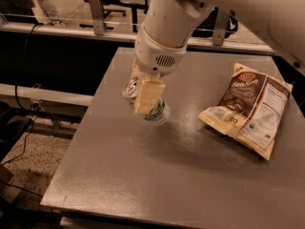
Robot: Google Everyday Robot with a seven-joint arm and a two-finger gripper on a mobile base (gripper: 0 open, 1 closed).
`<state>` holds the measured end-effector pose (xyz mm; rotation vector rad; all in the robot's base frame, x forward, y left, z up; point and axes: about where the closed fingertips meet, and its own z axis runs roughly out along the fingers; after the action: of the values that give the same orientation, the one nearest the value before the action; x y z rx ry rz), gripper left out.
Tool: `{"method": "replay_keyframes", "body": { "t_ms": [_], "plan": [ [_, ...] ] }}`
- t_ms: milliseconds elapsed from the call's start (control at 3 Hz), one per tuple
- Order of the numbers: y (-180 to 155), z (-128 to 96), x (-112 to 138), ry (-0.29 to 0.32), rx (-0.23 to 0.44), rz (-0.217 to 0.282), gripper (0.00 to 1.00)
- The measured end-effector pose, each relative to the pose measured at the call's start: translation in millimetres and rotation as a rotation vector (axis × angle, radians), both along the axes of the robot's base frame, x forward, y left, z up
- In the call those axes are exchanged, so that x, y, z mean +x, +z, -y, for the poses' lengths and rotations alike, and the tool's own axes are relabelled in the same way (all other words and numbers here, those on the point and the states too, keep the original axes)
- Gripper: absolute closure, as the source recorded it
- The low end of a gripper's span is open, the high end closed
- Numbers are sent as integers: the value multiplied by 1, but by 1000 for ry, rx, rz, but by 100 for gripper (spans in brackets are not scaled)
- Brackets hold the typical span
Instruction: Knock 7up can over
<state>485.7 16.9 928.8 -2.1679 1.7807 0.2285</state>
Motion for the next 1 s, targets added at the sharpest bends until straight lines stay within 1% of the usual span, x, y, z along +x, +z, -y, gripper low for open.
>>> {"method": "replay_keyframes", "body": {
  "t_ms": [333,667,1000],
  "plan": [
    [-7,4,9,23,-83,20,100],
    [-16,2,17,52,-165,49,100],
    [-25,-1,20,80,-244,80,82]
  ]
}}
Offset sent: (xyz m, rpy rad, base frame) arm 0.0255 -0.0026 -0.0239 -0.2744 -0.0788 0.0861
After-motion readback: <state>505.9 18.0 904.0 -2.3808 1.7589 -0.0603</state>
